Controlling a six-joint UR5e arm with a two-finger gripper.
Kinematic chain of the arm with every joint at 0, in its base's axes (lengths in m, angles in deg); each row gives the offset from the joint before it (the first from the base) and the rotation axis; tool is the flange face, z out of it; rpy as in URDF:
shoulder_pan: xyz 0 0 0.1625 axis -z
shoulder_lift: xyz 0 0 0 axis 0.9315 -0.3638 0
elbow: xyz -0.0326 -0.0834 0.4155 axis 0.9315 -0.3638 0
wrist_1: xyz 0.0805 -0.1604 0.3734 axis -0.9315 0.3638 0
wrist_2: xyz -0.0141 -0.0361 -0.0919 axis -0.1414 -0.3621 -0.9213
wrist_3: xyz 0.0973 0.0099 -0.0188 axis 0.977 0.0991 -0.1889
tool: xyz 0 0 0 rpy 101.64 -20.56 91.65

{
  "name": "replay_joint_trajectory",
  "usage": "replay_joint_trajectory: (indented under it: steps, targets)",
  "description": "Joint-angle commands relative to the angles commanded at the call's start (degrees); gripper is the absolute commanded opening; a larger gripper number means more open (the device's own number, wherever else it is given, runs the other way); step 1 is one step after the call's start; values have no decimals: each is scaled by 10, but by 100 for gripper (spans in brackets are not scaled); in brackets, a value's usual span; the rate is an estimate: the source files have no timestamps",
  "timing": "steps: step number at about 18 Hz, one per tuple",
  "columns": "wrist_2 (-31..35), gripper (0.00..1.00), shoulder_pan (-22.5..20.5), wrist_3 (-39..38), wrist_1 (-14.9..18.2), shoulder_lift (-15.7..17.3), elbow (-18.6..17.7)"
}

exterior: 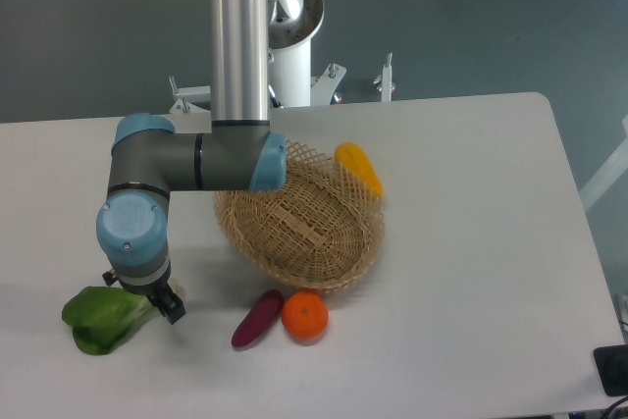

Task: Pick up the green vegetable from the table
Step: 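Lower the gripper onto the bok choy stem and close it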

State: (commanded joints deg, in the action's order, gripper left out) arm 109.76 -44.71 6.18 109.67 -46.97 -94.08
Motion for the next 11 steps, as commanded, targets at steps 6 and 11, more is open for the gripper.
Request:
replay_joint_trajectory:
  steps: [6,11]
  targets:
    - [19,76,10,-28,-11,-11,4]
    - [21,50,11,-40,-10,-11,12]
